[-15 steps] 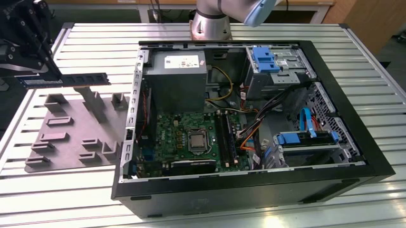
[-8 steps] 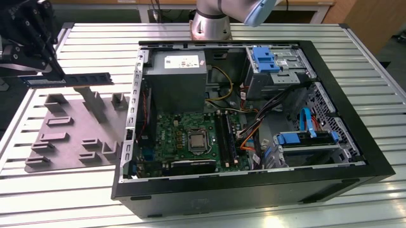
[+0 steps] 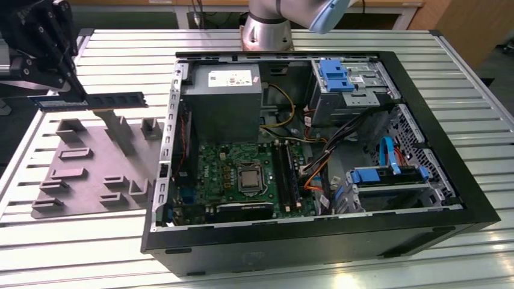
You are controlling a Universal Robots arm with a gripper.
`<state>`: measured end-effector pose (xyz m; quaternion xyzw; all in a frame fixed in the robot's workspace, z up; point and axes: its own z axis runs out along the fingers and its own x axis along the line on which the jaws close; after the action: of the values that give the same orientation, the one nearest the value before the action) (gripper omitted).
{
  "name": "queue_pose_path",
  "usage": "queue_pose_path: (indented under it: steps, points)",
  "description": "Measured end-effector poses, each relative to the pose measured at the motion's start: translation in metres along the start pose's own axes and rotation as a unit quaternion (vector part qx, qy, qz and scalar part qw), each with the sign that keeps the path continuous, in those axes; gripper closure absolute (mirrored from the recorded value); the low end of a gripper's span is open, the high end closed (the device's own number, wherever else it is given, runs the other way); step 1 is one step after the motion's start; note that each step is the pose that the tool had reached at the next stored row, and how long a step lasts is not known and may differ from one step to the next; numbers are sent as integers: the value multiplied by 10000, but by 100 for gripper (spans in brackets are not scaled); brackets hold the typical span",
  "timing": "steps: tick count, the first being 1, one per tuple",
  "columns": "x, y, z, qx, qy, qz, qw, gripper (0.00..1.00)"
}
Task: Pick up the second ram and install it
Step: 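Pick up the second ram and move it above second insertion slot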
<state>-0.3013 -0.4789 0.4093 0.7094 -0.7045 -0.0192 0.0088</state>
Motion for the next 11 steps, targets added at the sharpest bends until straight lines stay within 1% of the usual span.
queue_pose_path:
  steps: [11]
  points:
    - [1,-77,-3,0,0,0,10000,88]
